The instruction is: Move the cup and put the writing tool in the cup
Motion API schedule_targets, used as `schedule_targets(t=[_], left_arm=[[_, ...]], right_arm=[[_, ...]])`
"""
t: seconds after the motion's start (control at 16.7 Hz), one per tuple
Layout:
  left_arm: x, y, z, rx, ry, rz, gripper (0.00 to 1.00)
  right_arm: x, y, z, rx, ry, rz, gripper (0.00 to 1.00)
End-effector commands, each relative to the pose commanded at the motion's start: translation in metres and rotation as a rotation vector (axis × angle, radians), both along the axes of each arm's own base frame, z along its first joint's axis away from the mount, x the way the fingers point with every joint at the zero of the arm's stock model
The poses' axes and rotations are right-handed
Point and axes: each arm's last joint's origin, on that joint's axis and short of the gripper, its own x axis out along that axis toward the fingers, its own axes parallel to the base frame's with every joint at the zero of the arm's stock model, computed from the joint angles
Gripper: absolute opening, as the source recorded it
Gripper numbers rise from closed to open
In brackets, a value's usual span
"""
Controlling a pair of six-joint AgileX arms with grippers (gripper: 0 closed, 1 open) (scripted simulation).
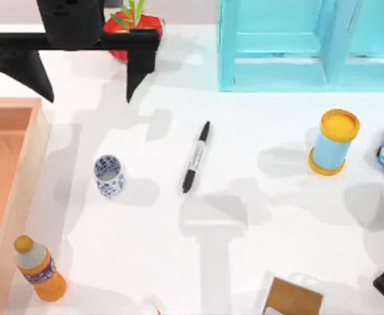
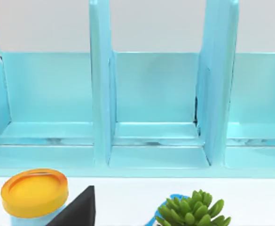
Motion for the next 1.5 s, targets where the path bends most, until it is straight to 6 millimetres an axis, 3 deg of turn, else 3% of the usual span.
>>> schedule_targets(t=[0.3,0.42,0.54,0.78,0.96,1.32,1.5], left_arm=[[0.001,0.000,0.000,0.001,-0.003,0.001,1.00],[0.007,-0.015,-0.009,0.015,-0.024,-0.022,1.00],[0.016,-0.044,-0.033,0.043,-0.041,-0.075,1.00],[0.024,-0.119,-0.105,0.116,-0.071,-0.214,1.00],[0.019,-0.152,-0.130,0.137,-0.121,-0.274,1.00],[0.020,-0.152,-0.136,0.138,-0.120,-0.275,1.00],[0.025,-0.151,-0.158,0.138,-0.124,-0.277,1.00]], right_arm=[[0.000,0.000,0.000,0.000,0.000,0.000,1.00],[0.000,0.000,0.000,0.000,0.000,0.000,1.00],[0.000,0.000,0.000,0.000,0.000,0.000,1.00],[0.000,0.000,0.000,0.000,0.000,0.000,1.00],[0.000,0.000,0.000,0.000,0.000,0.000,1.00],[0.000,0.000,0.000,0.000,0.000,0.000,1.00],[0.000,0.000,0.000,0.000,0.000,0.000,1.00]])
